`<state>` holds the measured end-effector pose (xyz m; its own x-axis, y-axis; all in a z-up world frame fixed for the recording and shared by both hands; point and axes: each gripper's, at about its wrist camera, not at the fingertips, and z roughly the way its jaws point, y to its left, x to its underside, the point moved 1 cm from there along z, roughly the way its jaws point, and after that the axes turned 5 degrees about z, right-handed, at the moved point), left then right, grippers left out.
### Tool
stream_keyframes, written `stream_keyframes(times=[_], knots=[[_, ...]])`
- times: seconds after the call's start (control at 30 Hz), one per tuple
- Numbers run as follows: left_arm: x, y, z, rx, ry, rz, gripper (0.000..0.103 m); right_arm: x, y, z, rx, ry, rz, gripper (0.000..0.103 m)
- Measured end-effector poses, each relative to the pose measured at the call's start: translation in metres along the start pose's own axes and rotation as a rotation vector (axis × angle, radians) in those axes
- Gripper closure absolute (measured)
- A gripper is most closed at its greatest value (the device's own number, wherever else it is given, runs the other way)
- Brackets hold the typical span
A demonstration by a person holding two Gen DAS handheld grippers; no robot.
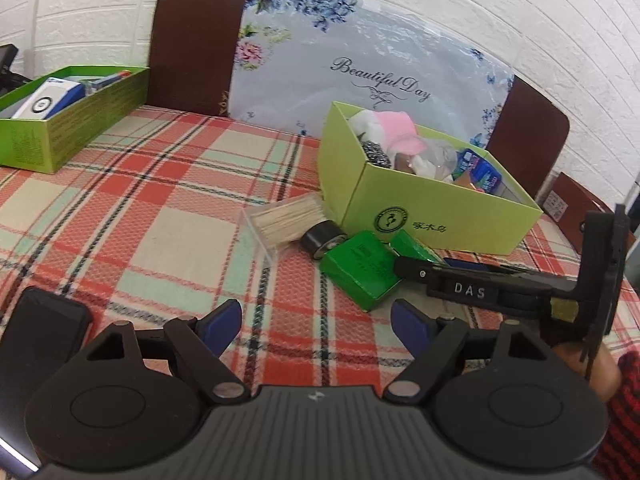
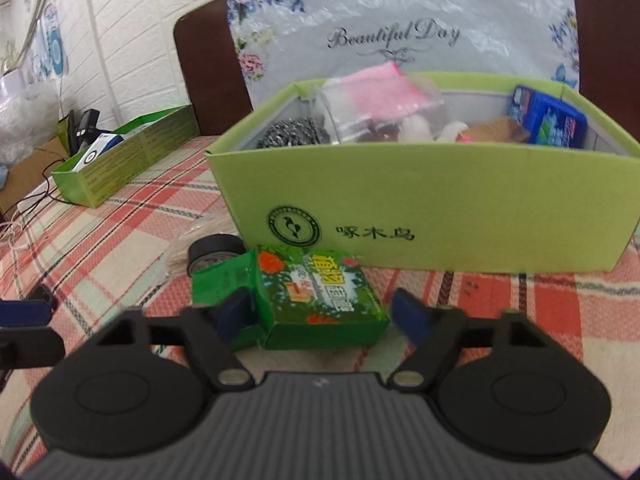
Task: Organize objects
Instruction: 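Grasp the plain green box with the left tool while the right tool grasps the printed green candy box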
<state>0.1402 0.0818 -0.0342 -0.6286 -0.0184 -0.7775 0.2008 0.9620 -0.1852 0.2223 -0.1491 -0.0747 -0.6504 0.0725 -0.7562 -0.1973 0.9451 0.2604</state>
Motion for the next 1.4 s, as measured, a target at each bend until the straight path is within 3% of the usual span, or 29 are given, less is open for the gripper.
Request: stream_keyframes(times=[0.2,0.4,0.5,0.67,0.7,0.73,0.8,0.87,0.93,1.1,1.27,1.33,1.4], knots=[[-0.013,-0.02,0.033,0.07,-0.002,0.131,0.022,0.019,-0.003,-0.028,0.144,-0.056,-0.07,0.035],[-0.019,-0.045,0.075,0.071,0.003,0.272,0.022,0.052,-0.022,-0.067,0.165,-0.041,-0.007,0.035],[-0.027,-0.055,0.094,0.048,0.058,0.258,0.021,0.063,-0.025,-0.083,0.189,-0.055,0.012,0.035],[-0.039,-0.061,0.113,-0.063,0.075,0.168,0.018,0.073,-0.025,-0.097,0.209,-0.064,0.032,0.035],[-0.038,-0.059,0.116,-0.053,0.092,0.158,0.021,0.074,-0.024,-0.099,0.208,-0.065,0.036,0.035],[-0.036,-0.057,0.118,-0.031,0.108,0.155,0.032,0.075,-0.023,-0.102,0.206,-0.065,0.037,0.035],[-0.029,-0.055,0.11,0.017,0.103,0.169,0.037,0.076,-0.022,-0.107,0.205,-0.071,0.032,0.035],[-0.021,-0.054,0.095,0.069,0.113,0.175,0.051,0.076,-0.018,-0.114,0.211,-0.084,0.007,0.035],[-0.009,-0.054,0.079,0.101,0.123,0.166,0.054,0.078,-0.015,-0.121,0.219,-0.094,-0.016,0.035],[0.023,-0.056,0.037,0.112,0.126,0.147,0.051,0.088,-0.012,-0.134,0.255,-0.083,-0.05,0.035],[0.043,-0.063,0.004,0.138,0.082,0.212,0.023,0.107,-0.006,-0.148,0.223,-0.036,-0.1,0.033],[0.046,-0.064,0.002,0.15,0.064,0.26,0.021,0.112,-0.004,-0.155,0.204,-0.038,-0.099,0.019],[0.045,-0.067,0.007,0.159,0.086,0.294,0.021,0.113,-0.004,-0.157,0.207,-0.046,-0.099,0.018]])
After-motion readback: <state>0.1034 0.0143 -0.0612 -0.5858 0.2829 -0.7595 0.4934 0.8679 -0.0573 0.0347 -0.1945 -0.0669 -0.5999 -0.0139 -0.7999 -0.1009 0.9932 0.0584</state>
